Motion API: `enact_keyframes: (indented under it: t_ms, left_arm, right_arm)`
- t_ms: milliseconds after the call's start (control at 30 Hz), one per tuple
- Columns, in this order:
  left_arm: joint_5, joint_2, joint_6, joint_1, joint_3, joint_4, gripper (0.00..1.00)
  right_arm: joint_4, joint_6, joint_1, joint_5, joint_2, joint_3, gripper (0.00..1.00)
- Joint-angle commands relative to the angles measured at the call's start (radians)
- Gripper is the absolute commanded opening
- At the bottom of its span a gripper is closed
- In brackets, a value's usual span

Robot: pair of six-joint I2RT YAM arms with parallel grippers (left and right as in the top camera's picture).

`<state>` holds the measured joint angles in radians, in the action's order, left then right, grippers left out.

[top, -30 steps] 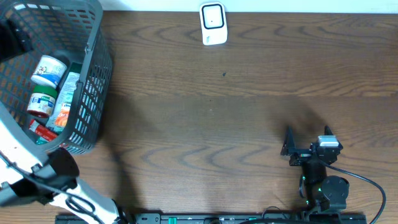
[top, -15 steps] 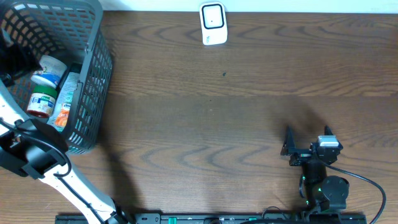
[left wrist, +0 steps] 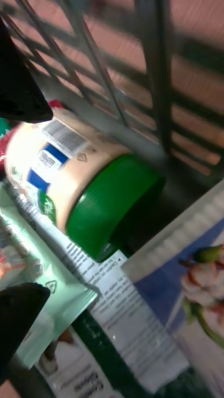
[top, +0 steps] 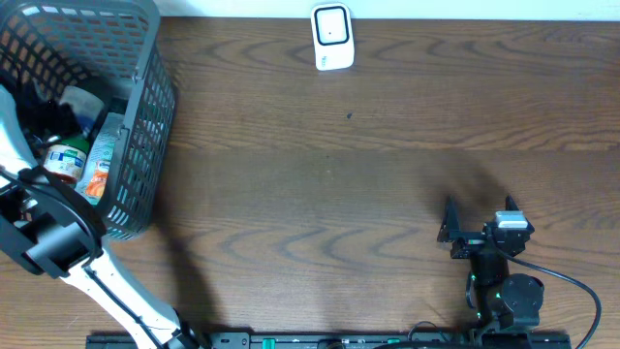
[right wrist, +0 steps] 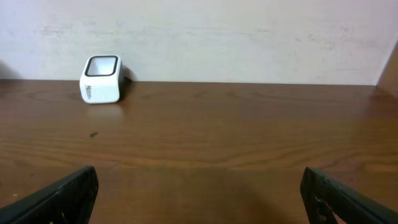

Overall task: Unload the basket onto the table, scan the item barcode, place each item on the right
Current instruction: 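Reach the left gripper into the basket and grasp the green-lidded jar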

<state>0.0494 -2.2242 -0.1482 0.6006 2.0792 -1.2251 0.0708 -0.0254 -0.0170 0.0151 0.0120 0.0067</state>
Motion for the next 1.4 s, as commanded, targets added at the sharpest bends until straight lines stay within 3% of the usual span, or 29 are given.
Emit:
enact_keyframes:
  t_ms: [0,200,733,1267,1367]
  left_arm:
    - [-0.011,-0.014,-0.047,0.005,-0.089,0.069,0.84]
    - [-0.008,-0.014,-0.044,0.004,-0.161,0.135,0.78]
    - [-0.006,0.021,-0.027,0.004,-0.151,0.149,0.83]
    - [-0.006,0.018,-0.011,0.004,-0.256,0.169,0.82]
    - [-0.006,0.02,-0.011,0.004,-0.253,0.177,0.7]
  right_arm:
    - [0.004,0.011,0.011,-0.005,-0.005,-0.001,0.99]
    - [0.004,0.011,0.011,-0.005,-0.005,-0.001,0.99]
    - [0.004,0.011,0.011,-0.005,-0.005,-0.001,0.99]
    - [0.004,0.011,0.011,-0.005,-0.005,-0.001,0.99]
    - [0.004,0.011,0.011,-0.005,-0.005,-0.001,0.99]
